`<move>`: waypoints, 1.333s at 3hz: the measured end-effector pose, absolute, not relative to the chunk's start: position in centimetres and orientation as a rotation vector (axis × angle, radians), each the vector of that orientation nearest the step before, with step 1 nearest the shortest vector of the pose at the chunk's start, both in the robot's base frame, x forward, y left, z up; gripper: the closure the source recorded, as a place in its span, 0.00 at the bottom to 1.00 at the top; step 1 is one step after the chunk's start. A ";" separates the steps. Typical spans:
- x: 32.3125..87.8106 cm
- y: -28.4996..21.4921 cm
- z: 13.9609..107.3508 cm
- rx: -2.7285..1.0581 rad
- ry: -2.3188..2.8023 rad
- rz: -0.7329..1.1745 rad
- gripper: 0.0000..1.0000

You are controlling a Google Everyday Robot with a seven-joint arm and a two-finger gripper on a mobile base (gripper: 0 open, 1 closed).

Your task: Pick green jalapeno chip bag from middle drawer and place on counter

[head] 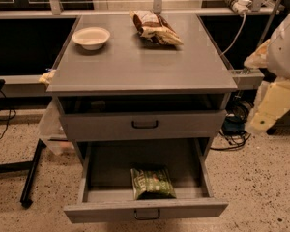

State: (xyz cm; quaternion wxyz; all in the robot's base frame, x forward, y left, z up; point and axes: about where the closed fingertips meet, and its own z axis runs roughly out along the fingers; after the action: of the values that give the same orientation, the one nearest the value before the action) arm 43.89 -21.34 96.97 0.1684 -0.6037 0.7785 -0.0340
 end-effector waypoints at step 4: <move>48.5 -11.8 74.3 -1.712 2.066 0.242 1.00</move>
Offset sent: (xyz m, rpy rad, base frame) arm 0.0485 0.1046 -0.2289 0.2638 0.0046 0.1216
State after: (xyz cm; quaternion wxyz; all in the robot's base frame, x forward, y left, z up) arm 48.48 -11.82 74.32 0.2221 -0.6196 0.7477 0.0876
